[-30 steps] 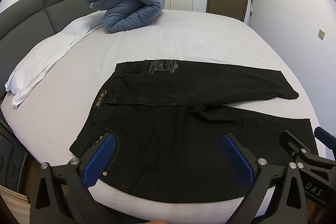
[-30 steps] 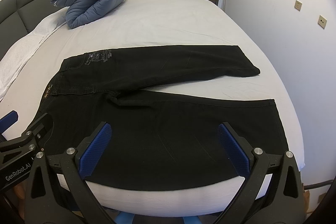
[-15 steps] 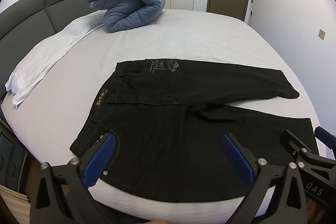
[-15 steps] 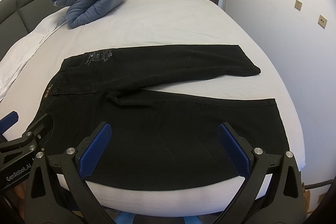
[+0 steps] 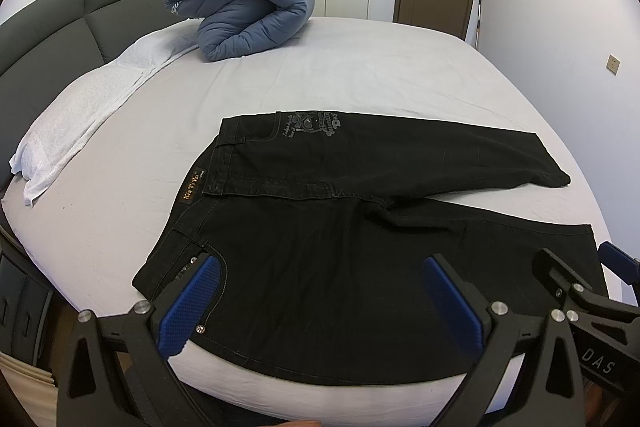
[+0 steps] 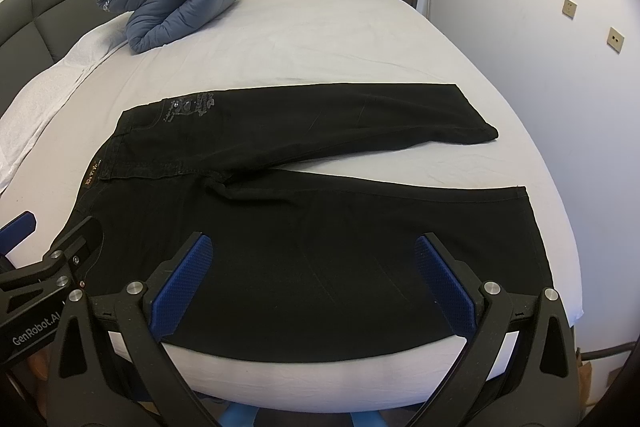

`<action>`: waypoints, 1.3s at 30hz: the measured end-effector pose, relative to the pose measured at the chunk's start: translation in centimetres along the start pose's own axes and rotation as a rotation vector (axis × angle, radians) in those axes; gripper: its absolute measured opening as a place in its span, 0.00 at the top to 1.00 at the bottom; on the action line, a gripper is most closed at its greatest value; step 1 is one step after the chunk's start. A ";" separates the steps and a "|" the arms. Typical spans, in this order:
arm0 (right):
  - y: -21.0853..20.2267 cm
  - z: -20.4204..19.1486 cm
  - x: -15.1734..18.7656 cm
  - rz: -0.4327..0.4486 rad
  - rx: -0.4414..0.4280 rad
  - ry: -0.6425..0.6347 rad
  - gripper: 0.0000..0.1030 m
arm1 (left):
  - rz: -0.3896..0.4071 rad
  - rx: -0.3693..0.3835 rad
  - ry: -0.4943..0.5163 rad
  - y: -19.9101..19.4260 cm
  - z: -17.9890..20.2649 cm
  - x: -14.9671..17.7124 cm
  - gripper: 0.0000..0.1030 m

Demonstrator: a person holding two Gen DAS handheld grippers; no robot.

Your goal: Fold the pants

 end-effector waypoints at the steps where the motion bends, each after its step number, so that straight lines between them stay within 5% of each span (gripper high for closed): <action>1: 0.0 0.0 0.0 0.000 0.000 0.000 0.00 | 0.001 -0.001 0.000 0.0 0.0 0.0 0.00; 39: 1.1 -0.1 -1.8 0.016 -0.051 -0.067 0.00 | -0.011 0.017 0.019 2.2 -1.1 -1.7 0.00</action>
Point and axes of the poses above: each gripper's, at about its wrist camera, not at the fingertips, and y roughly the way its jaws point, z to its right, x to its underside, the point moved 4 cm from there along y, roughly the way its jaws point, and after that the axes turned 14 degrees about -y, right-handed, at the moved point
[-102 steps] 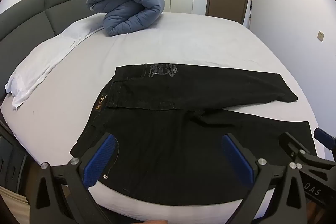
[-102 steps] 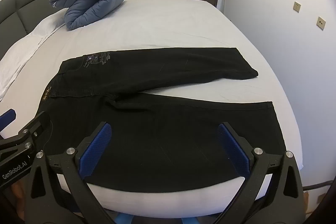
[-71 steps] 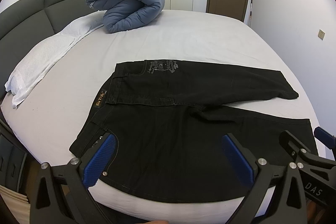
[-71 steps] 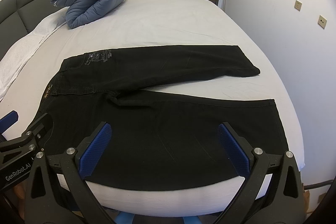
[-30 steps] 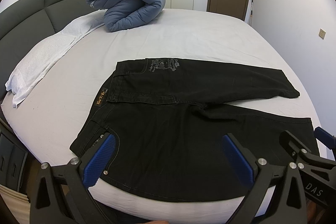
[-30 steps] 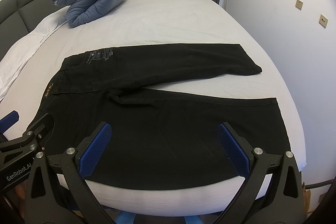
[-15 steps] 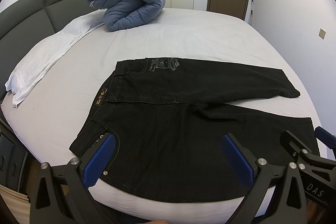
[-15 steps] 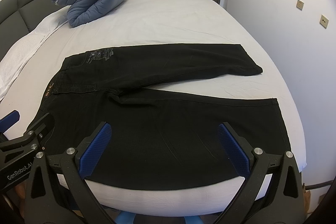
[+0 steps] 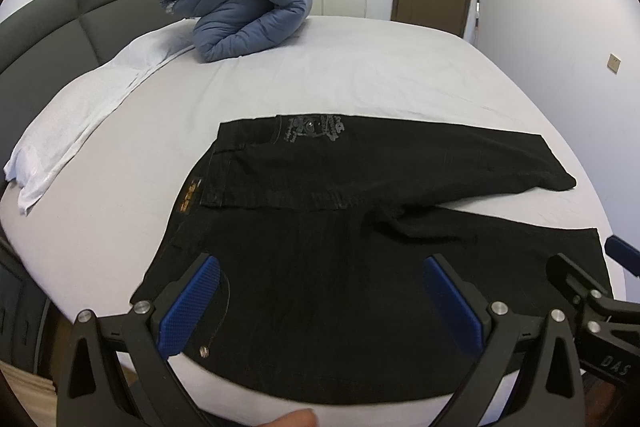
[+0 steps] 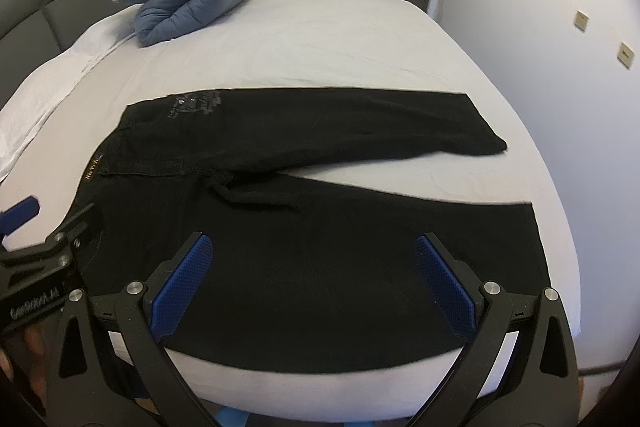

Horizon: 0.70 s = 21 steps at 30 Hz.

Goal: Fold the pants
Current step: 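Grasp the jeans waistband with the left gripper while the right gripper grasps the waistband beside it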

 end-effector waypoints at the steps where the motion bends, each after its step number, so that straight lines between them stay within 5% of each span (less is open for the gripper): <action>1: 0.2 0.1 -0.5 0.008 -0.017 -0.013 0.00 | -0.001 0.004 0.008 0.4 0.0 -0.5 0.00; 6: 1.1 1.4 -4.4 0.083 -0.141 -0.070 0.00 | 0.088 -0.029 0.106 2.5 -0.3 -3.5 0.00; 9: 2.5 2.1 -7.4 0.126 -0.215 -0.141 0.00 | 0.009 -0.082 0.090 5.1 -1.3 -6.1 0.00; 12: 4.4 3.0 -9.7 0.144 -0.276 -0.184 0.00 | -0.144 0.013 -0.034 9.5 -3.0 -9.7 0.00; 14: 6.1 3.4 -11.3 0.154 -0.344 -0.225 0.00 | -0.158 0.033 -0.037 11.8 -3.2 -11.7 0.00; 21: 13.3 5.3 -15.5 0.117 -0.459 -0.383 0.07 | -0.213 0.035 0.226 21.8 -1.8 -17.3 0.00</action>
Point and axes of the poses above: each gripper's, at about its wrist camera, not at the fingertips, and y roughly the way its jaws point, z to its right, x to its underside, the point moved 4 cm from there along y, roughly the way its jaws point, and after that the axes turned 14 degrees about -y, right-handed, at the moved point
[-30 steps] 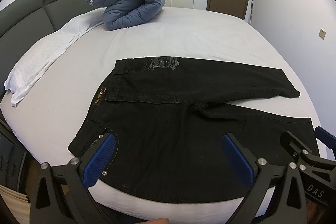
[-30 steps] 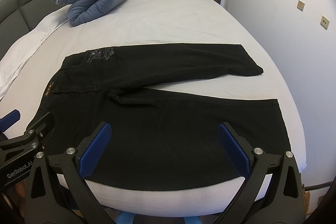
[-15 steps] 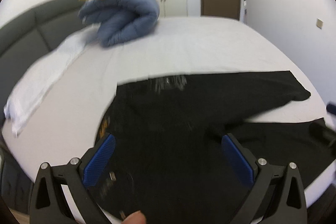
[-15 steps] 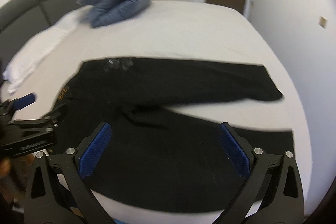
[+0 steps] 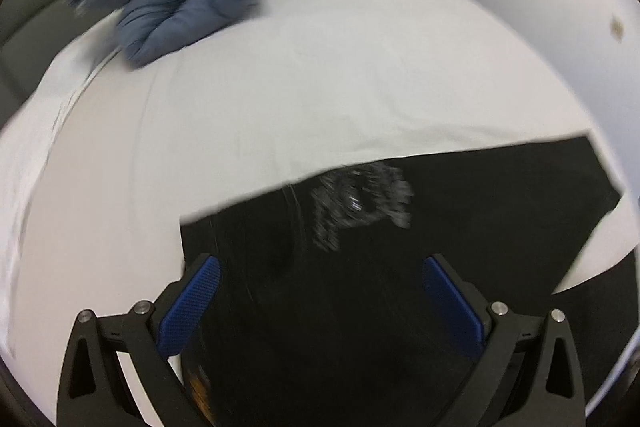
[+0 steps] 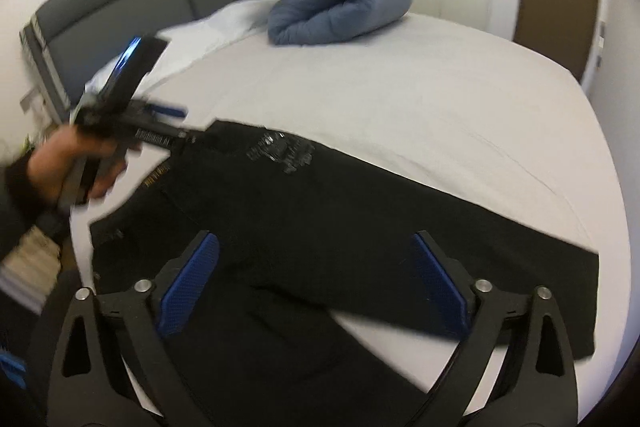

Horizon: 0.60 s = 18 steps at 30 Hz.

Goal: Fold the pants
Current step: 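Grasp the jeans waistband with the left gripper while the right gripper grasps the waistband beside it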

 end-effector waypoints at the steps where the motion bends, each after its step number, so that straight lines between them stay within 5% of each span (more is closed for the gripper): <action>1: 1.0 1.1 -0.1 -0.008 -0.026 -0.006 0.07 | -0.022 -0.006 0.048 1.4 -0.1 -0.8 0.00; 5: 4.2 3.2 -0.2 -0.029 -0.091 -0.054 0.08 | -0.107 0.020 0.140 5.8 -1.4 -3.2 0.00; 11: 7.6 3.3 -0.3 -0.054 -0.153 -0.147 0.22 | -0.243 0.041 0.244 9.5 -2.2 -4.8 0.04; 13: 8.7 2.9 -0.3 -0.064 -0.171 -0.161 0.25 | -0.297 0.039 0.292 10.7 -2.1 -4.5 0.18; 18: 10.6 2.9 -0.6 -0.067 -0.211 -0.170 0.32 | -0.397 0.112 0.269 12.8 -2.5 -3.6 0.28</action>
Point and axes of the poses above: each gripper's, at about its wrist camera, not at the fingertips, and y roughly the way its jaws point, z to its right, x to its underside, the point moved 4 cm from there along y, roughly the way its jaws point, and after that the axes turned 14 degrees about -y, right-handed, at the moved point
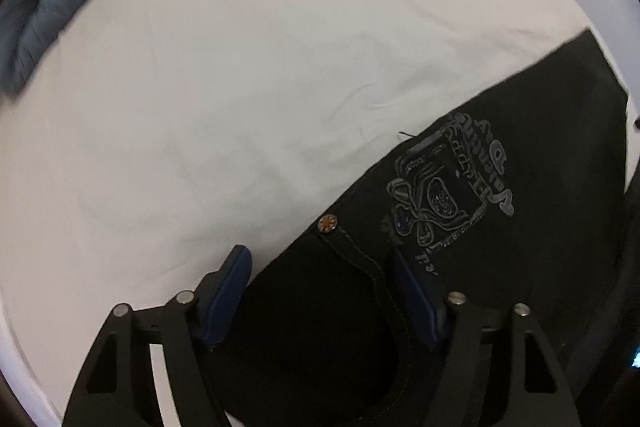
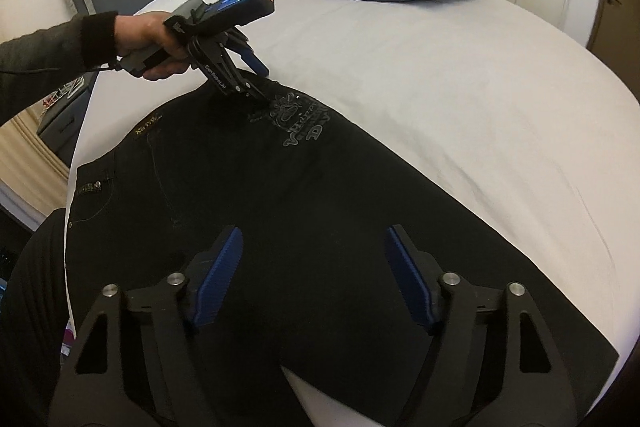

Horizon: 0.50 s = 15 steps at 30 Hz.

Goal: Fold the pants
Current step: 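Grasp the jeans waistband with the left gripper while the right gripper grasps the waistband beside it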

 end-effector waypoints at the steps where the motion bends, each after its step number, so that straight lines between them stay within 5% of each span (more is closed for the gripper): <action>1: 0.2 0.2 -0.1 0.002 -0.007 -0.001 0.33 | -0.010 0.020 -0.009 0.2 -0.2 0.0 0.29; 2: 0.6 0.2 -0.3 0.002 -0.011 -0.001 0.34 | -0.018 0.028 -0.007 0.3 -0.2 0.1 0.31; 7: 1.6 1.2 -1.6 0.000 -0.010 0.003 0.41 | -0.051 0.040 0.016 -0.2 0.9 0.8 0.80; 9: 2.0 2.0 -2.5 0.003 -0.004 0.013 0.42 | -0.029 0.000 0.040 -0.7 1.7 1.3 0.89; 15: 3.5 3.5 -4.9 -0.005 0.006 -0.015 0.47 | 0.161 -0.140 0.145 -3.5 4.7 4.3 0.93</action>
Point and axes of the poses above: each gripper's, at about its wrist camera, not at the fingertips, and y roughly the way its jaws point, z to its right, x to its underside, the point moved 4 cm from there along y, roughly the way its jaws point, and after that the axes turned 14 degrees about -y, right-handed, at the moved point
